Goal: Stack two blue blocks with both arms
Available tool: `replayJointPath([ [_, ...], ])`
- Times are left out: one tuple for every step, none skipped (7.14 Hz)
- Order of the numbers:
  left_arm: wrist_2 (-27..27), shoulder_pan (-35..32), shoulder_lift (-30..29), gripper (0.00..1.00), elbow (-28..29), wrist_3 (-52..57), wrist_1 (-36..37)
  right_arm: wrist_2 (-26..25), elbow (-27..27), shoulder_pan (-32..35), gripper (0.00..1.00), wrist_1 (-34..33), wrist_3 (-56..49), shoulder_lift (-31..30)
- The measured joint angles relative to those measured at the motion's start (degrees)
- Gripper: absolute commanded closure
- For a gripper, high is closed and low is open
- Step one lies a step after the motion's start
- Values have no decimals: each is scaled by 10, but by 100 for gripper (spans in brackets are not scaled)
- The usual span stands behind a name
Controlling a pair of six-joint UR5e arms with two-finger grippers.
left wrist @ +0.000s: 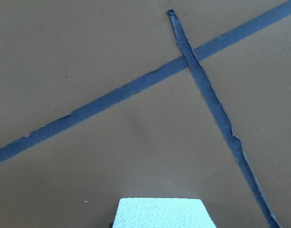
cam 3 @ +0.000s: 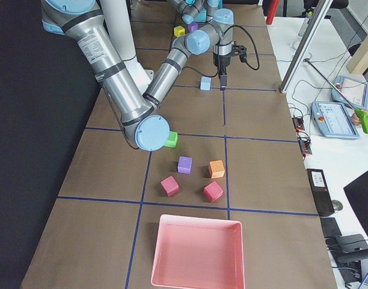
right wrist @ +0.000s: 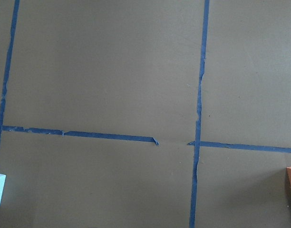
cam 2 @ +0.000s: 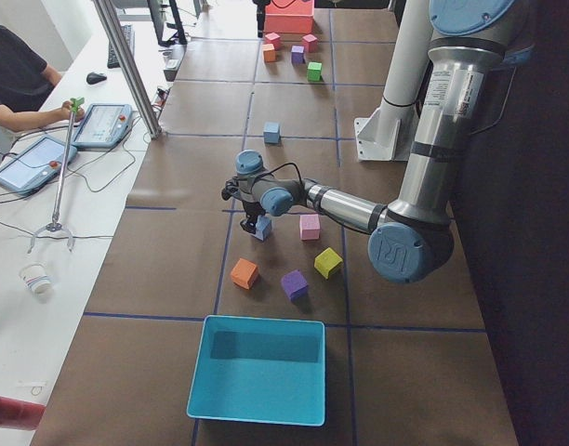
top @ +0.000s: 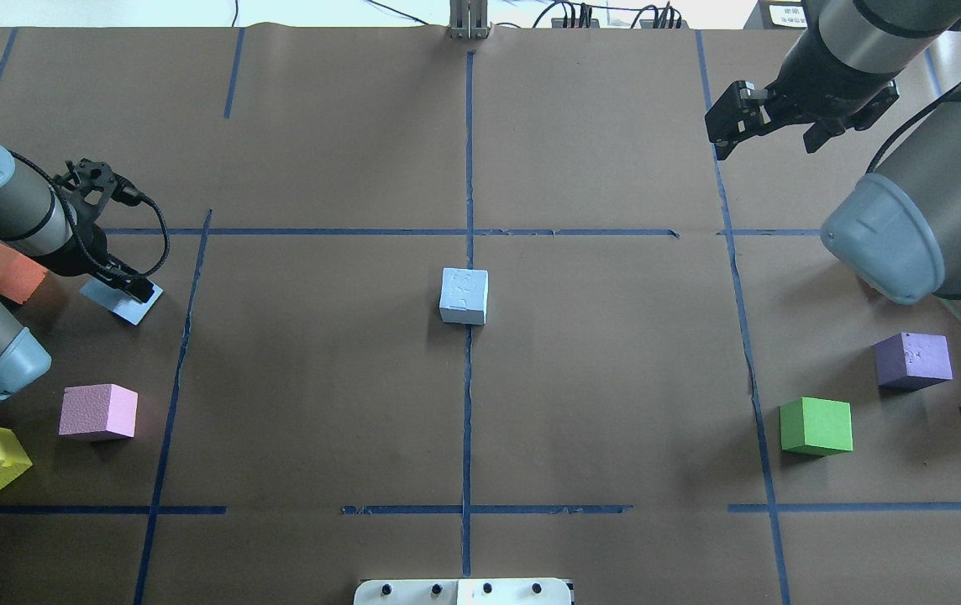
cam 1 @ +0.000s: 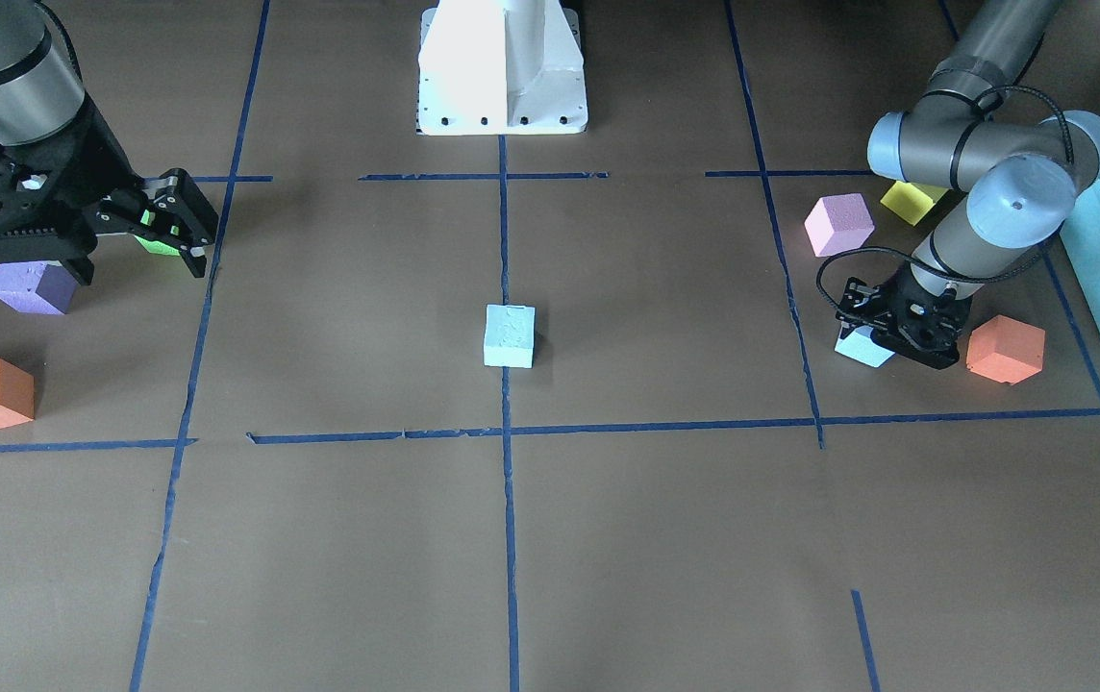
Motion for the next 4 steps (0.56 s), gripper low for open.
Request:
replayJointPath([
  [-15,-12,-4,100,-27,0,43,9,1,9,1,2,-23,-12],
  [-25,-20,-20,100,-68,0,120,25,5,25,1,4,-59,-37],
  [-29,-24,-58,100,-109,-2,218,40,8,47,0,7,-107,-69],
  [-30,-24,-112,100,-138,-15,313,56,9,73,1,8,-157,-101],
])
